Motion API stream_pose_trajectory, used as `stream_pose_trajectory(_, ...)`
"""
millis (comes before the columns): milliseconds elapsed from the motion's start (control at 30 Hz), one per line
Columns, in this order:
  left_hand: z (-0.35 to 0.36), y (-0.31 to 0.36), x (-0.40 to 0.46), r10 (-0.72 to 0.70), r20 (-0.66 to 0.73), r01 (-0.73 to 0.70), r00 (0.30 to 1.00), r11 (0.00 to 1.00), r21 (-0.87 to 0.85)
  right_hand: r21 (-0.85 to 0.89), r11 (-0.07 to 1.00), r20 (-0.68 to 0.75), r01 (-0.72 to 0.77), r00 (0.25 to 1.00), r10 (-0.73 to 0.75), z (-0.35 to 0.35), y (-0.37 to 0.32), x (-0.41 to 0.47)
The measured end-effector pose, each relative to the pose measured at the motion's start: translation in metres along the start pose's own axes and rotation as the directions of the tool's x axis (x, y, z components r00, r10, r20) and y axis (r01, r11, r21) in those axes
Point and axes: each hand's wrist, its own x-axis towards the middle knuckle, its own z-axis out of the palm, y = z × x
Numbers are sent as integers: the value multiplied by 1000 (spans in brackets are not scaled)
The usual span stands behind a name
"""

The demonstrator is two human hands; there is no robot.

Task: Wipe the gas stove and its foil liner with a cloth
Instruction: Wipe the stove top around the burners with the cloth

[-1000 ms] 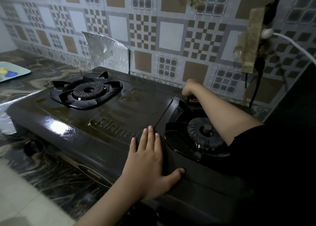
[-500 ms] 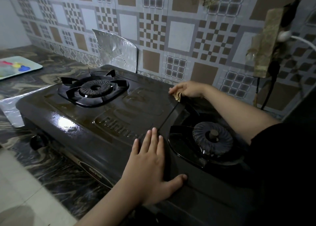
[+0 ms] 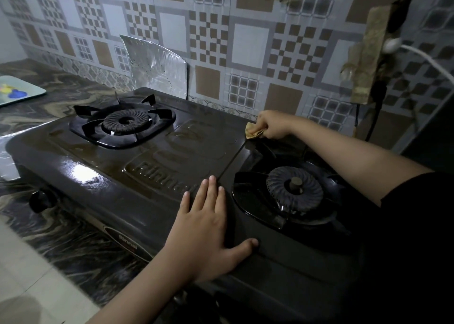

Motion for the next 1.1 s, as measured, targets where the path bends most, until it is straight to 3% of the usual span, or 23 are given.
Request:
stream_pose_trajectory(200, 0, -1, 0, 3, -12, -3, 1000, 1000, -18, -90, 996, 187, -11, 982, 28, -14, 8, -11)
stream_pose_trajectory(500, -1, 0, -1, 8, -20, -8, 1000, 1000, -22, -55, 947, 297, -317, 900, 319, -25, 65, -58)
stream_pose_trajectory(900, 1, -2, -1, 4, -30, -6, 1000, 999, -43, 75, 857, 378, -510, 810, 449, -27, 65, -75)
stream_pose_trajectory(1100, 3, -2, 0, 9, -41, -11, 999, 999, -49, 239, 760, 370, -604, 780, 504, -17, 66, -86)
